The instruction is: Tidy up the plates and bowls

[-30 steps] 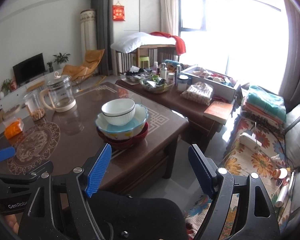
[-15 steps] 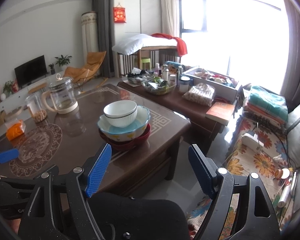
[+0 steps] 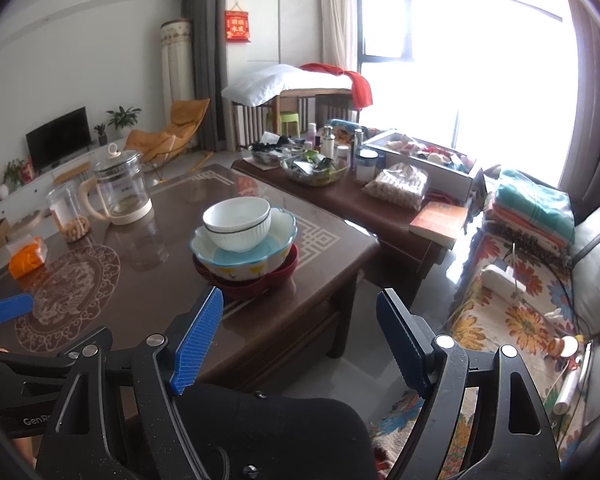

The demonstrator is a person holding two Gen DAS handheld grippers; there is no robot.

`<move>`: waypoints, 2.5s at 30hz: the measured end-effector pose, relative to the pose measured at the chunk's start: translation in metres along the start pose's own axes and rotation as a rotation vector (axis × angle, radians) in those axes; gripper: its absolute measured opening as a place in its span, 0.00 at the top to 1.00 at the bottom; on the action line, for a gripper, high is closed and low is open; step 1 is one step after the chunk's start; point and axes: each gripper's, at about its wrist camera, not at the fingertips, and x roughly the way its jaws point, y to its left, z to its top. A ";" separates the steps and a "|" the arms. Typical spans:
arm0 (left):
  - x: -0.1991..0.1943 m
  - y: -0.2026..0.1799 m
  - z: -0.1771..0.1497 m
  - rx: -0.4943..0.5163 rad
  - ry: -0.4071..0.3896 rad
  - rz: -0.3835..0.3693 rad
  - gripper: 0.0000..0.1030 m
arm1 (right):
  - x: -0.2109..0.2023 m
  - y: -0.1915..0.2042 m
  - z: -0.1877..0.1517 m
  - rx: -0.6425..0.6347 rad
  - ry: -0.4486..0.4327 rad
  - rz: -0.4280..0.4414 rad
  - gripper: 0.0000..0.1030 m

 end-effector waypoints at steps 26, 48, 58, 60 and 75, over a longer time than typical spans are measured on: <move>0.007 0.006 0.002 -0.013 0.013 0.005 0.00 | 0.013 -0.002 -0.003 -0.011 0.033 0.005 0.21; 0.005 0.007 0.004 -0.014 0.006 0.014 0.00 | 0.016 -0.001 -0.005 -0.019 0.049 0.009 0.20; 0.006 0.006 0.004 -0.012 0.005 0.016 0.00 | 0.018 -0.002 -0.005 -0.021 0.051 0.010 0.20; 0.006 0.006 0.005 -0.012 0.005 0.017 0.00 | 0.018 -0.001 -0.005 -0.021 0.050 0.010 0.20; 0.008 0.007 0.006 -0.009 0.002 0.021 0.00 | 0.018 -0.001 -0.004 -0.021 0.050 0.011 0.20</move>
